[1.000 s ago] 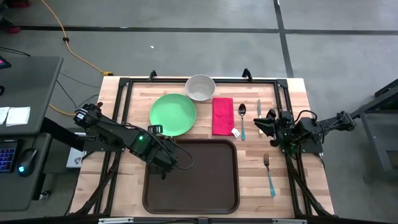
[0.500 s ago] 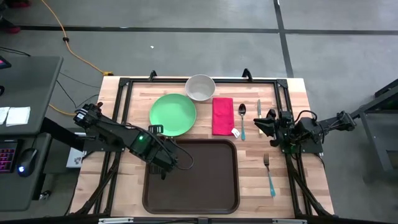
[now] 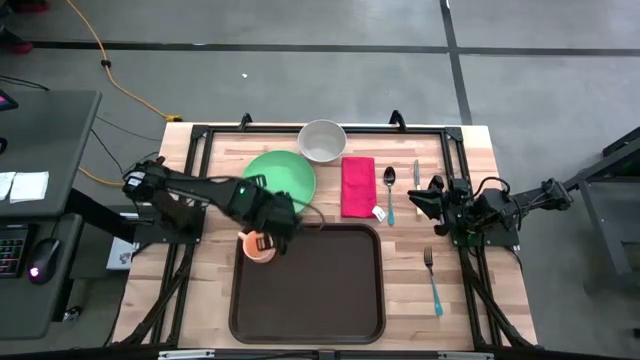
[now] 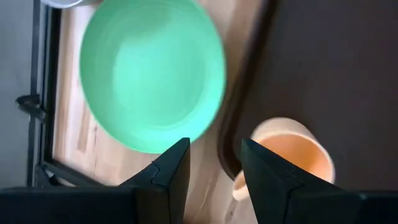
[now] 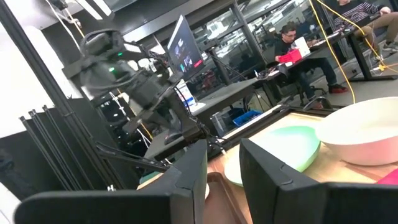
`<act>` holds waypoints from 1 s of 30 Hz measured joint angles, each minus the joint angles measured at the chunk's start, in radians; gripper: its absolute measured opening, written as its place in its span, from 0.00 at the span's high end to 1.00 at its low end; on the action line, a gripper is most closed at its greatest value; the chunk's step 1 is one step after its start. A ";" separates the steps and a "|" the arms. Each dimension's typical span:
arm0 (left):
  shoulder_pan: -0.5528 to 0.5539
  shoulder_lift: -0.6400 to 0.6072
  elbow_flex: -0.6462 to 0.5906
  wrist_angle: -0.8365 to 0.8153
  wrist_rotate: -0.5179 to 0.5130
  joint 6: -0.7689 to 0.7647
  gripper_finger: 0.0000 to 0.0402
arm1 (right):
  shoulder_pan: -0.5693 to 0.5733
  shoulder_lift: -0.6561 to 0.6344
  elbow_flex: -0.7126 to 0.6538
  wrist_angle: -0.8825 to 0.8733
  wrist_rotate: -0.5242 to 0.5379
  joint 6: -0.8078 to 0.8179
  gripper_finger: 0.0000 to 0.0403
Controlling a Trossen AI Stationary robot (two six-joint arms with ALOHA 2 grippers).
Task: Set up tray
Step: Put the green plate on the brown serving tray
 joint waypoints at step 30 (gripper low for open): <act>0.348 0.000 -0.001 0.000 -0.032 0.159 0.58 | 0.000 0.000 0.000 0.000 0.001 0.007 0.82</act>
